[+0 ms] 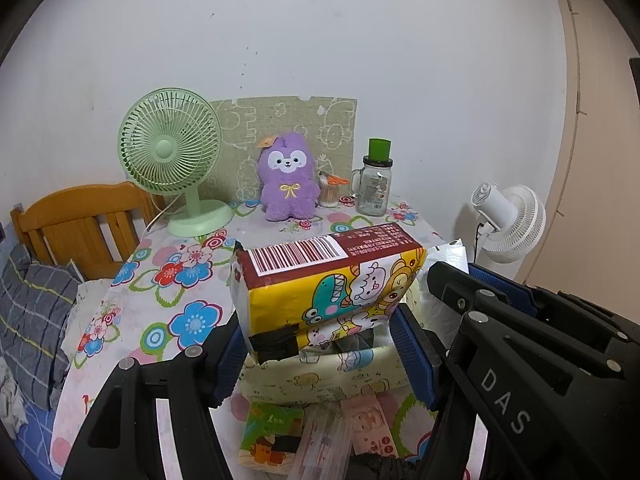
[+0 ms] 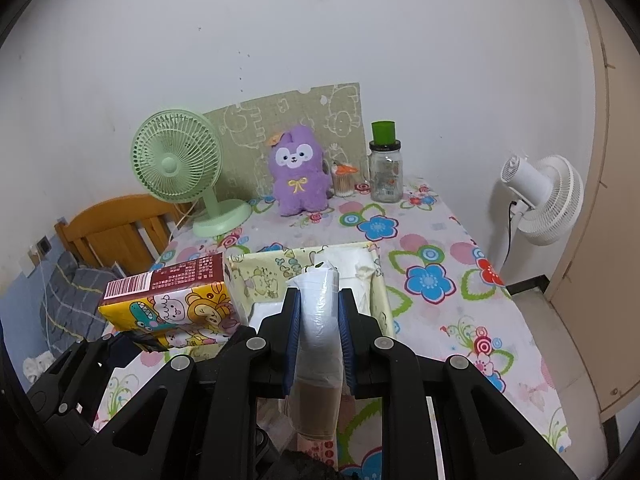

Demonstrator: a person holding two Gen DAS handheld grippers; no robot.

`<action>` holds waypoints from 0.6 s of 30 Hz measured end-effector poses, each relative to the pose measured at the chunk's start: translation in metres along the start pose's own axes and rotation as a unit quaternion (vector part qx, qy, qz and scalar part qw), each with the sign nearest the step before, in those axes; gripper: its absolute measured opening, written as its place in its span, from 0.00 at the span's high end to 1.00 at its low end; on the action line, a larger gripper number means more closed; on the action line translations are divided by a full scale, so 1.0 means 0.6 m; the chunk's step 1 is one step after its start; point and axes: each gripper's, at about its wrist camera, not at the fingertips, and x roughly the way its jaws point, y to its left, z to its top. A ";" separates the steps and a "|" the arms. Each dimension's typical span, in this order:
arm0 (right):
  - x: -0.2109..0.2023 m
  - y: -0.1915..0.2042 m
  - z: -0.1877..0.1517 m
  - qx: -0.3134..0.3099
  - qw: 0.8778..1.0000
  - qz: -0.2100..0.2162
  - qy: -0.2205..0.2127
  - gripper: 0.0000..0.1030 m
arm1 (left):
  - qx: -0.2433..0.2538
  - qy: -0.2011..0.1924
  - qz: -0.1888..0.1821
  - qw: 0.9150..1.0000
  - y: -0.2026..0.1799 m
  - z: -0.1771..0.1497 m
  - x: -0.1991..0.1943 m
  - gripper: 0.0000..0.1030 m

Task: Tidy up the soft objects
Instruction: 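Lower the snack box into the fabric box with the left tool while the right tool lowers the packet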

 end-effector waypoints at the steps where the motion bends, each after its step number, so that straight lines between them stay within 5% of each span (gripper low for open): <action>1: 0.002 0.000 0.002 0.000 1.000 0.000 0.000 0.79 | 0.000 0.000 0.000 1.000 0.000 0.003 0.003 0.32; 18: 0.054 0.000 0.047 -0.001 1.000 0.001 -0.004 0.79 | -0.001 -0.005 -0.001 1.000 0.014 0.043 0.051 0.32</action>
